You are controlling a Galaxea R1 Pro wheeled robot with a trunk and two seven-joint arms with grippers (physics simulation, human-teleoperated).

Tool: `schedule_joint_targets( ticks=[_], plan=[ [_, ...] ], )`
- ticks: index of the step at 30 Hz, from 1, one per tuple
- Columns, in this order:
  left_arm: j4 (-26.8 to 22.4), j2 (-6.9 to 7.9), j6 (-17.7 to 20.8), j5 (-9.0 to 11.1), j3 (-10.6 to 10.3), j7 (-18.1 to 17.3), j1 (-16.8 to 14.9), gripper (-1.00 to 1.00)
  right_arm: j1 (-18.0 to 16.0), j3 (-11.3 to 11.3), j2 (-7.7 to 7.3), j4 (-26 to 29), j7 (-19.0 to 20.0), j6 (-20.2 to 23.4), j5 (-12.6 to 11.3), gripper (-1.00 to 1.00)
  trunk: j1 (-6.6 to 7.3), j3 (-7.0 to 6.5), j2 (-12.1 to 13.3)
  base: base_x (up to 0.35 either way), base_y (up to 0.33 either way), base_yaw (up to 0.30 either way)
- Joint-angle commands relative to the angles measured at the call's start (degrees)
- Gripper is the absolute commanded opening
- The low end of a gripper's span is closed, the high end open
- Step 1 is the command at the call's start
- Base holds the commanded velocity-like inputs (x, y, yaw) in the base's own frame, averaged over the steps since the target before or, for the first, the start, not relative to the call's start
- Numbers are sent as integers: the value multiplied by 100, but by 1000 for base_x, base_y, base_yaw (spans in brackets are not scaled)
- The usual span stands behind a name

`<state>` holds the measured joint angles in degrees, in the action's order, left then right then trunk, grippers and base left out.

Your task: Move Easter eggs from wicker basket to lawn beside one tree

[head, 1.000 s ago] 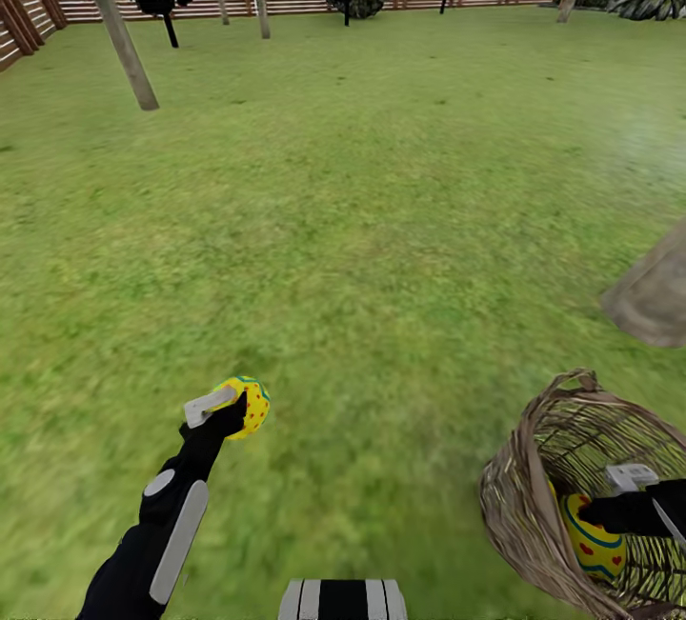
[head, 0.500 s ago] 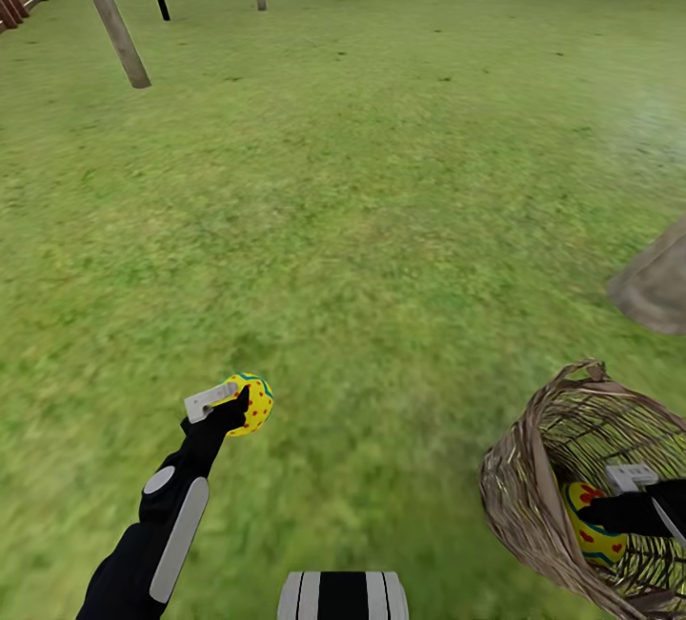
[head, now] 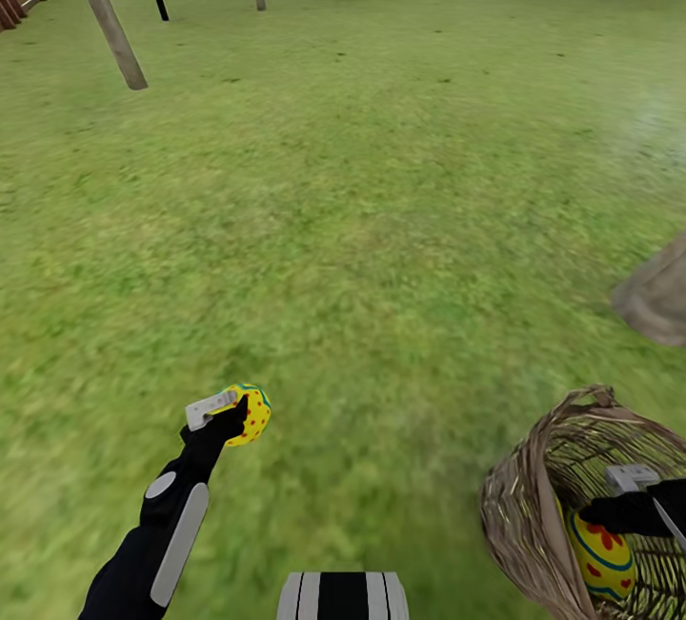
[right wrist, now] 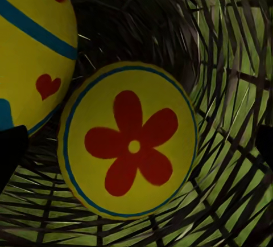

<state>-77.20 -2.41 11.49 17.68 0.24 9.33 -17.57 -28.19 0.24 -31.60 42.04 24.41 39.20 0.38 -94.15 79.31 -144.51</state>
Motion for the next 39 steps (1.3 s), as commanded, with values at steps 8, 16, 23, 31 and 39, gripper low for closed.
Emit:
schedule_joint_targets(
  ticks=[8, 16, 23, 31, 39],
  plan=[
    [-83, -50, 37, 79, 14, 49, -1, -100, -2, 2, -4, 6, 20, 25, 5, 100, -7, 71, -6, 3, -1, 0],
    [-111, -49, 37, 78, 7, 51, -1, -100, -2, -3, -13, 6, 21, 24, -3, 100, -28, 248, -16, 0, 0, 0],
    [-98, -58, 37, 78, -7, 51, -1, -100, -2, -7, -13, 6, 20, 18, -3, 100, -46, 403, -26, 0, 0, 0],
    [-111, -58, 29, 78, -22, 43, -1, -100, -2, -7, -13, 6, 20, 23, 4, 100, -67, 580, -37, 0, 0, 0],
    [-104, -67, 29, 92, -24, 43, -1, -100, -2, -7, -13, 6, 23, 16, -3, -100, -79, 691, -43, 0, 0, 0]
  ],
)
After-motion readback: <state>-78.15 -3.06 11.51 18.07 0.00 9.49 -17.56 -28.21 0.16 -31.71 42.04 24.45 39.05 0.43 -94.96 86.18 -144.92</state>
